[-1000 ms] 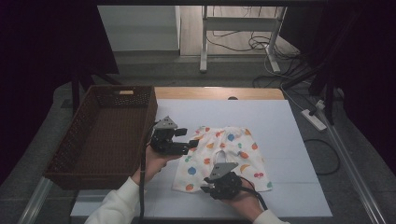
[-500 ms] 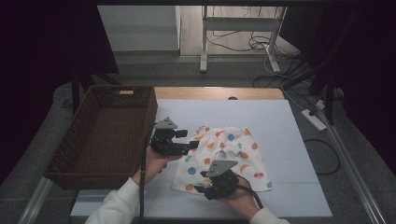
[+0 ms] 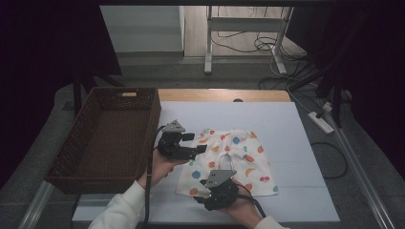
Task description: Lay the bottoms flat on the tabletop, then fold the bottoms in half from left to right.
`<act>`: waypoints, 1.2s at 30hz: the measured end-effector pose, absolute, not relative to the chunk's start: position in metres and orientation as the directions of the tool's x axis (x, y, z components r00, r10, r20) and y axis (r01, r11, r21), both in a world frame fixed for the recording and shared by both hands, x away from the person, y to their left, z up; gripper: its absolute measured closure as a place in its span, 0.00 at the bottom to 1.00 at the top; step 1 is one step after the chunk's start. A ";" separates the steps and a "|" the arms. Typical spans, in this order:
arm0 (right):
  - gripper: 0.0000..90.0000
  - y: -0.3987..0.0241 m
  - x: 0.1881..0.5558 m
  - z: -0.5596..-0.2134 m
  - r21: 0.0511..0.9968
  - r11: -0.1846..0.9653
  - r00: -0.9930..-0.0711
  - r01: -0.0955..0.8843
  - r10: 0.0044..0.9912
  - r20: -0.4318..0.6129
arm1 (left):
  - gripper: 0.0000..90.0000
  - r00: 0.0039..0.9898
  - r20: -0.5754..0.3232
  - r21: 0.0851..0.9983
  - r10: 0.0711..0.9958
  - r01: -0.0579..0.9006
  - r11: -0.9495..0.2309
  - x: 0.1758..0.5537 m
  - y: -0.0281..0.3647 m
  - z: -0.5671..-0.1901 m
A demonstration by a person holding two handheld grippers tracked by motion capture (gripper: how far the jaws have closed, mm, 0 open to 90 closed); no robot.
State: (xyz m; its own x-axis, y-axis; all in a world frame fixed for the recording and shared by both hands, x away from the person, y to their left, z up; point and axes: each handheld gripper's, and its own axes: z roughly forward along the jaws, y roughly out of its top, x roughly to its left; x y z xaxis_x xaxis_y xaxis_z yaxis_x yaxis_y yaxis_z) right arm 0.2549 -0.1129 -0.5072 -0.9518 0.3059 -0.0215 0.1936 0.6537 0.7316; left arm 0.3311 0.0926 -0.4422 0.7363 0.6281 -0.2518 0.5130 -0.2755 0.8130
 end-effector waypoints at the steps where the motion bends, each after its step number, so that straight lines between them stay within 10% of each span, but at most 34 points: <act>1: 0.47 -0.113 0.254 -0.507 0.731 0.654 -0.952 0.195 0.307 -0.021 | 0.31 0.736 -0.253 0.813 0.628 0.513 -0.274 0.331 0.092 -0.442; 36: 0.46 -0.082 0.259 -0.517 0.716 0.676 -0.953 0.173 0.300 -0.053 | 0.31 0.720 -0.246 0.800 0.649 0.528 -0.283 0.334 0.093 -0.446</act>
